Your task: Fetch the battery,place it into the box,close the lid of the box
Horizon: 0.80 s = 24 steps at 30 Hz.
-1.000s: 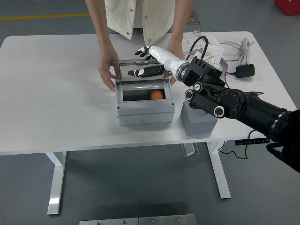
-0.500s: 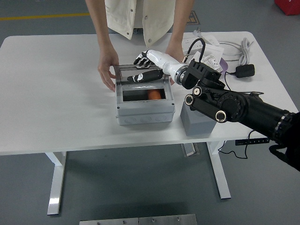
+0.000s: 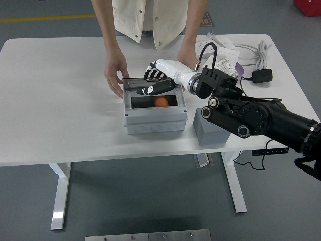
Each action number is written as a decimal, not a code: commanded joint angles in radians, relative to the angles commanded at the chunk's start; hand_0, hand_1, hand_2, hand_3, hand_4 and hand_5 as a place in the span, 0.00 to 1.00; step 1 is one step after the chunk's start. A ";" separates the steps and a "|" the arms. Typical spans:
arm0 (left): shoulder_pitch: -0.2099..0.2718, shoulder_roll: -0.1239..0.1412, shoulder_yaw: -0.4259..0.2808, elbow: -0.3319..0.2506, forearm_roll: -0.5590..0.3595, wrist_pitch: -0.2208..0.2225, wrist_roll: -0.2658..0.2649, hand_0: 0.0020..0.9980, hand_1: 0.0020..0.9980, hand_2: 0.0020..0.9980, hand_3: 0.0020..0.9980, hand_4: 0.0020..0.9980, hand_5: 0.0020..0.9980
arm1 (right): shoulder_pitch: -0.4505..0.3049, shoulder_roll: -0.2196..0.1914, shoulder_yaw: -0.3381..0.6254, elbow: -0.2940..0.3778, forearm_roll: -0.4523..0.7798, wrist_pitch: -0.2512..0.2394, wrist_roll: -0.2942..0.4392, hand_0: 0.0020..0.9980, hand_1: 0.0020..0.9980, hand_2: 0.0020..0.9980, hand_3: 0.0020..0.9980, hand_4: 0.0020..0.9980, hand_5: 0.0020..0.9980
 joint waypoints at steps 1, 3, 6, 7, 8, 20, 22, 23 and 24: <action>0.001 -0.001 -0.002 0.000 0.001 0.000 0.000 0.57 0.59 0.50 0.56 0.52 0.00 | -0.005 -0.005 0.002 0.013 -0.009 0.004 -0.005 0.60 0.61 0.63 0.66 0.98 0.63; 0.002 -0.003 -0.003 0.000 0.002 0.000 0.001 0.57 0.59 0.50 0.56 0.52 0.00 | -0.012 -0.013 0.005 0.033 -0.022 0.011 -0.012 0.60 0.61 0.62 0.65 0.98 0.64; 0.004 -0.005 -0.002 0.000 0.001 0.000 0.001 0.57 0.59 0.50 0.56 0.52 0.00 | -0.021 -0.022 0.011 0.061 -0.039 0.023 -0.022 0.60 0.61 0.62 0.65 0.98 0.64; 0.004 -0.005 -0.003 0.000 0.000 0.000 0.001 0.57 0.59 0.50 0.56 0.52 0.00 | -0.023 -0.024 0.014 0.069 -0.042 0.026 -0.025 0.60 0.61 0.62 0.65 0.98 0.64; 0.004 -0.005 -0.006 0.000 0.003 0.001 0.002 0.57 0.59 0.50 0.56 0.52 0.00 | -0.025 -0.026 0.018 0.077 -0.046 0.030 -0.027 0.60 0.61 0.62 0.65 0.98 0.64; 0.004 -0.007 -0.015 0.000 0.010 0.000 0.002 0.57 0.59 0.50 0.56 0.52 0.00 | -0.035 -0.041 0.061 0.108 -0.054 0.043 -0.034 0.59 0.60 0.61 0.65 0.99 0.66; 0.003 -0.008 -0.017 0.000 0.013 0.000 0.003 0.57 0.59 0.50 0.56 0.52 0.00 | -0.046 -0.048 0.089 0.115 -0.064 0.053 -0.037 0.58 0.60 0.61 0.64 0.99 0.67; 0.003 -0.008 -0.019 0.000 0.015 0.000 0.004 0.57 0.59 0.50 0.56 0.52 0.00 | -0.054 -0.053 0.107 0.123 -0.071 0.061 -0.039 0.58 0.60 0.61 0.64 0.99 0.67; 0.003 -0.009 -0.019 0.000 0.015 0.000 0.004 0.57 0.59 0.50 0.56 0.52 0.00 | -0.066 -0.061 0.129 0.135 -0.079 0.072 -0.040 0.58 0.60 0.61 0.64 0.99 0.67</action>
